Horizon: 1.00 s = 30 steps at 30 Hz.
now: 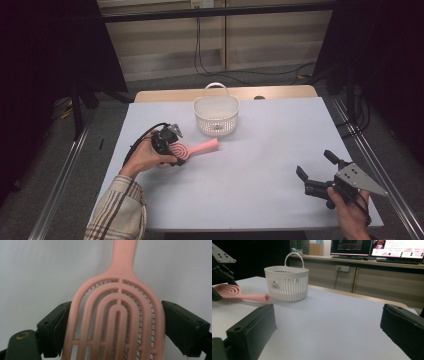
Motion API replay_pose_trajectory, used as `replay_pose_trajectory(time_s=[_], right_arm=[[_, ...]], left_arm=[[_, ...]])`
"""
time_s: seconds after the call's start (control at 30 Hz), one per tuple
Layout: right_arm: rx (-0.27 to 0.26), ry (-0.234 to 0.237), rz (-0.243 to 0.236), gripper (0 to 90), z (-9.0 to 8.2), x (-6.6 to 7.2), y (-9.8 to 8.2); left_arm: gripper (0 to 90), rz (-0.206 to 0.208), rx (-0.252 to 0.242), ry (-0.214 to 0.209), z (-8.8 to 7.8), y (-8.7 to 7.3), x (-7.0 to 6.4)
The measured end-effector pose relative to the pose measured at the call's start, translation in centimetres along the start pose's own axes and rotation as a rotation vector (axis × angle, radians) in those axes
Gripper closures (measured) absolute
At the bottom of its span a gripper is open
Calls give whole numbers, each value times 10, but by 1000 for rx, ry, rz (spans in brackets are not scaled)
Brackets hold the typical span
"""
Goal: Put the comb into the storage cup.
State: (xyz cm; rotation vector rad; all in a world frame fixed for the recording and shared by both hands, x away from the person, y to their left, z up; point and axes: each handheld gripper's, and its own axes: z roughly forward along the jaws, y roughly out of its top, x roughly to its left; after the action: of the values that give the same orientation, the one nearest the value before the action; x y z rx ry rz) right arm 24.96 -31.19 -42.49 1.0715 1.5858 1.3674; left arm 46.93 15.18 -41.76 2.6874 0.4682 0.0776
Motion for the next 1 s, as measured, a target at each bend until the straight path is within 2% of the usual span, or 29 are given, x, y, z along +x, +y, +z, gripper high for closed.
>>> replay_pose_trajectory(time_s=[0.07,0.17,0.2,0.33,0.37,0.4,0.53,0.67,0.83,0.93,1.0], right_arm=[[-1,2,0,0,0,0,0],[0,3,1,0,0,0,0],[0,4,0,0,0,0,0],[2,2,-2,0,0,0,0],[2,3,-1,0,0,0,0],[2,4,-2,0,0,0,0],[1,3,2,0,0,0,0],[0,4,1,0,0,0,0],[3,4,0,0,0,0,0],[3,2,2,0,0,0,0],[3,4,1,0,0,0,0]], left_arm=[[155,-17,-7,-11,2,-1,0],[156,-22,3,-2,4,-2,1],[155,-5,16,-3,4,-1,2],[154,17,32,5,7,0,1],[153,19,38,6,8,0,1],[150,5,37,4,9,1,0],[151,12,32,9,11,2,-1],[149,19,48,19,11,2,-2],[165,3,52,2,12,0,0],[175,16,68,-5,13,0,1],[176,10,66,-12,13,-1,2]])
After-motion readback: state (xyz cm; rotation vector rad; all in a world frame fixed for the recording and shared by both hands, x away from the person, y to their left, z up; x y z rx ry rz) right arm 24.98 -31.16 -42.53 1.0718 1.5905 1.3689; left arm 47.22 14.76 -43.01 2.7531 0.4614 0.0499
